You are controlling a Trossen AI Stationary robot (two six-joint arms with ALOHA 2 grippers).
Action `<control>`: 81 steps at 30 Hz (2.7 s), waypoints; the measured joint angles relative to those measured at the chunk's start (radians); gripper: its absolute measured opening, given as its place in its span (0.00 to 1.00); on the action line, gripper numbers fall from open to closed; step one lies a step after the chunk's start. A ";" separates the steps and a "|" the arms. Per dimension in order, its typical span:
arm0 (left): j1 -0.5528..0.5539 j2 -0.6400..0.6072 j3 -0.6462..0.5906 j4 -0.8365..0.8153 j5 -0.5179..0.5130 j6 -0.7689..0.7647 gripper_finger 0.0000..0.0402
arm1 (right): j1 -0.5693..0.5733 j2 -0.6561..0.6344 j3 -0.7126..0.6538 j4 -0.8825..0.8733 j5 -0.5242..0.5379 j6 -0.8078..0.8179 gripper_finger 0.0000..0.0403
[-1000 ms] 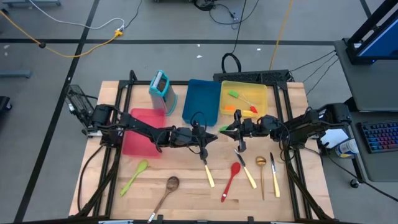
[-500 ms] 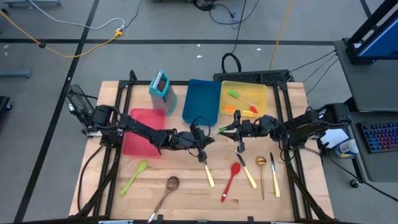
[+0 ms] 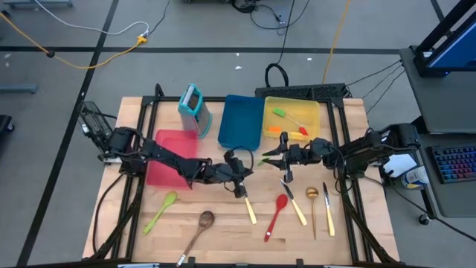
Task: Pick & Place Kitchen Items
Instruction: Put the green spatula into the yellow bin
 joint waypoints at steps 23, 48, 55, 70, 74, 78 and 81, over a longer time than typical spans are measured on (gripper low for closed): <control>0.041 0.000 -0.002 0.036 0.020 0.013 0.03 | 0.001 -0.001 0.000 -0.022 -0.055 -0.028 0.01; 0.056 0.002 -0.003 0.130 0.060 0.061 0.08 | 0.001 -0.001 0.002 -0.068 -0.059 -0.032 0.01; 0.057 -0.007 0.005 0.147 0.052 -0.016 0.14 | 0.001 0.002 -0.002 -0.098 -0.059 -0.053 0.02; 0.023 -0.003 0.002 0.056 0.034 -0.113 0.19 | -0.001 -0.165 -0.086 -0.095 0.187 -0.135 0.02; -0.002 -0.002 0.002 0.053 0.034 -0.116 0.19 | -0.001 -0.299 -0.161 -0.092 0.335 -0.169 0.01; -0.025 -0.002 0.001 0.053 0.034 -0.121 0.19 | -0.001 -0.407 -0.239 -0.040 0.596 -0.224 0.02; -0.036 -0.002 0.001 0.052 0.034 -0.140 0.19 | -0.033 -0.438 -0.294 0.025 0.781 -0.255 0.02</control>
